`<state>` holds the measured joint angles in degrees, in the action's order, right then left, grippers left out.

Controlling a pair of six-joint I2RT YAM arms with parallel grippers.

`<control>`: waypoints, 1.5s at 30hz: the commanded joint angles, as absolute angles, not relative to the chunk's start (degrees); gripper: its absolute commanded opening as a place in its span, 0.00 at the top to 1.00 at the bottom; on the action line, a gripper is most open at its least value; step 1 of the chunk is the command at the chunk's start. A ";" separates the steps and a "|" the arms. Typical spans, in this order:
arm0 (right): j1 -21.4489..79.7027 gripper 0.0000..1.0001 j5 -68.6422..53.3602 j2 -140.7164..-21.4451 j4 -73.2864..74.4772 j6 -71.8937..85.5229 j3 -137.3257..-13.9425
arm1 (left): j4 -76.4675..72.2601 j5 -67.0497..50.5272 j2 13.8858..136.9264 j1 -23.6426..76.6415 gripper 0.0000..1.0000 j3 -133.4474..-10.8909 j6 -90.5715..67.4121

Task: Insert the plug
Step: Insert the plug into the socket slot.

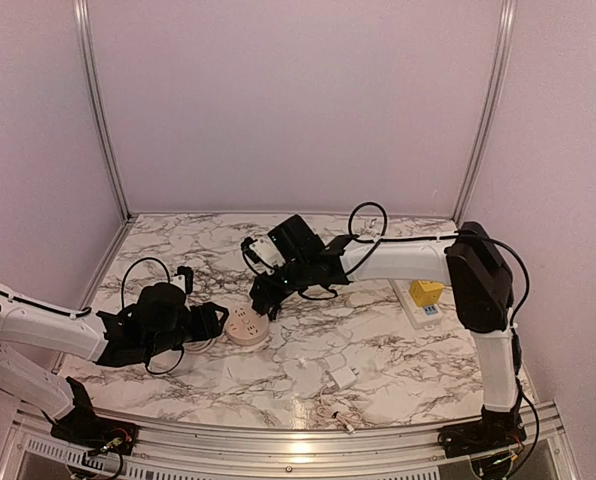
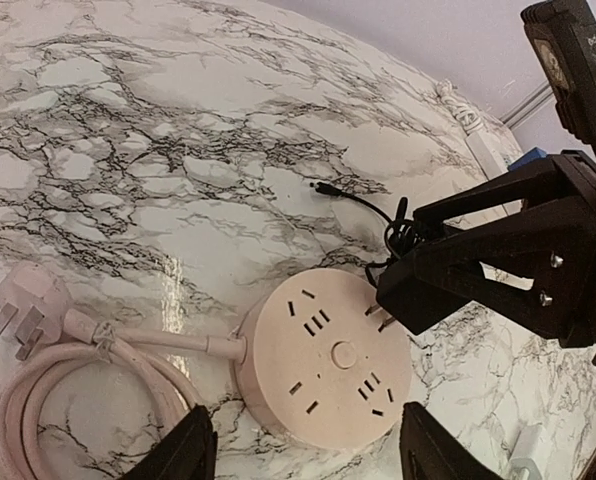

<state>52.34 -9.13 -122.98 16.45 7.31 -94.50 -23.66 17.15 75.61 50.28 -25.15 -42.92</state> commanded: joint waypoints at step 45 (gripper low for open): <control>55.52 1.00 2.56 -124.84 22.02 11.43 -94.92 | -11.48 23.91 59.41 49.90 0.01 -24.86 -42.10</control>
